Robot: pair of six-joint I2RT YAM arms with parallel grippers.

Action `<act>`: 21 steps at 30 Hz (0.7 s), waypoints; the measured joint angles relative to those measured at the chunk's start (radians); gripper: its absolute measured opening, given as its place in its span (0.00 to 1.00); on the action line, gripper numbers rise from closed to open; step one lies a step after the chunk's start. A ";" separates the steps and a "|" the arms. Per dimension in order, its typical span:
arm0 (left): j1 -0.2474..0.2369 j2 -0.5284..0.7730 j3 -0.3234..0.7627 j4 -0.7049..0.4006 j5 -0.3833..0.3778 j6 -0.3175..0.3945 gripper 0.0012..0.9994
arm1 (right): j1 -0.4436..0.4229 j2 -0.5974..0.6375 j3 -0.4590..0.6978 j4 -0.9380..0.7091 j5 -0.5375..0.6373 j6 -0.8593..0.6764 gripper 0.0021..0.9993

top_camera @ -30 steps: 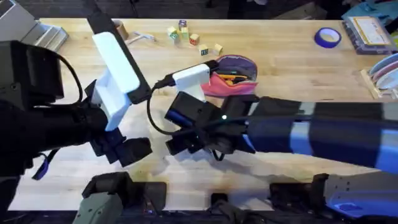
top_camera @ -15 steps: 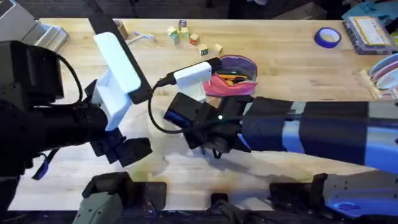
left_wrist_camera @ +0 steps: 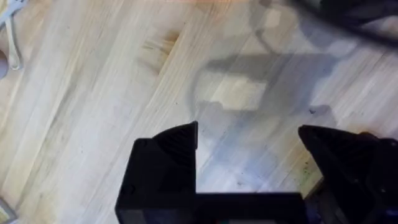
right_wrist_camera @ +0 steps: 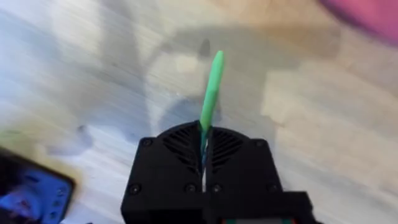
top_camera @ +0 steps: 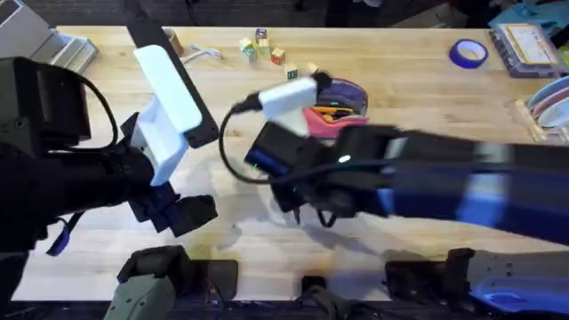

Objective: Unzip the bag, pick up the pens from the table one at a time and place them inside, then zip the bag closed.

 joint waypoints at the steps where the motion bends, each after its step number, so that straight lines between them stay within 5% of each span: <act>1: 0.000 0.000 0.000 0.017 0.000 0.000 0.99 | -0.032 -0.086 0.020 -0.004 0.001 -0.044 0.03; 7: 0.000 0.000 0.000 0.078 0.077 0.001 0.99 | -0.211 -0.353 0.031 -0.008 0.001 -0.168 0.03; 14: 0.000 0.000 0.000 0.096 0.255 0.001 0.99 | -0.401 -0.424 0.031 -0.008 0.004 -0.339 0.03; 19: 0.000 0.000 0.000 0.096 0.363 0.003 0.99 | -0.520 -0.424 0.031 0.003 0.005 -0.661 0.03; 21: 0.000 0.000 0.000 0.096 0.387 0.003 0.99 | -0.561 -0.418 0.031 0.032 0.004 -0.903 0.03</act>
